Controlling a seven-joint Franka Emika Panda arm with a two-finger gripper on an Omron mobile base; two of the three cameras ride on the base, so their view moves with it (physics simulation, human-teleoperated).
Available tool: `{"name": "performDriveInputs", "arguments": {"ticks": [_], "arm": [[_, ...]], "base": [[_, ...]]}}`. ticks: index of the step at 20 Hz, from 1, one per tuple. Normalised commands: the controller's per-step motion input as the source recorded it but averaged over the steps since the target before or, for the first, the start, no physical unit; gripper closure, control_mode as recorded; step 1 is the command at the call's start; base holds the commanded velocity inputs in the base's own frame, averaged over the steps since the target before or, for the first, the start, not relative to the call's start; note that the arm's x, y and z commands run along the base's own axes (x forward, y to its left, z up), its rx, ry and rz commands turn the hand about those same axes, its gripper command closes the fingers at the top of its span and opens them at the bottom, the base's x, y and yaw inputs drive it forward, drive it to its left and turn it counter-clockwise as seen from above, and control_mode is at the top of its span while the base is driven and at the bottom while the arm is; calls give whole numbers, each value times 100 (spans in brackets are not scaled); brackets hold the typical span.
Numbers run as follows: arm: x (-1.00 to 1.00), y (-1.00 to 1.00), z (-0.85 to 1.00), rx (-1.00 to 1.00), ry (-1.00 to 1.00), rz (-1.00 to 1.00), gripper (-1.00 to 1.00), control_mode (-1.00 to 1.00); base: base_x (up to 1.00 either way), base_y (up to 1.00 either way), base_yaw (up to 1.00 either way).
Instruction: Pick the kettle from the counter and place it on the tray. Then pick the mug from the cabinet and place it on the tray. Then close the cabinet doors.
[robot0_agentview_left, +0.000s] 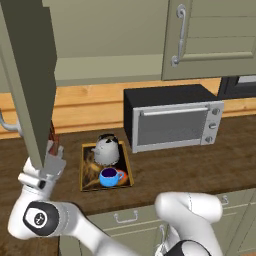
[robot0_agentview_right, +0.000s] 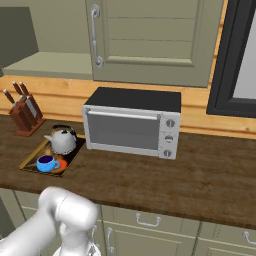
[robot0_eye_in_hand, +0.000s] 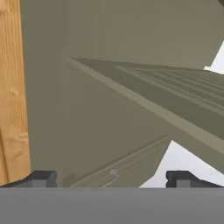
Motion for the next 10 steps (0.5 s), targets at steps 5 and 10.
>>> {"name": "performDriveInputs", "arguments": {"ticks": [5, 10], "arm": [[15, 92, 3, -1, 4, 0, -100, -100], [2, 51, 33, -1, 6, 0, -100, -100]], "base": [[0, 0, 0], [0, 0, 0]]}}
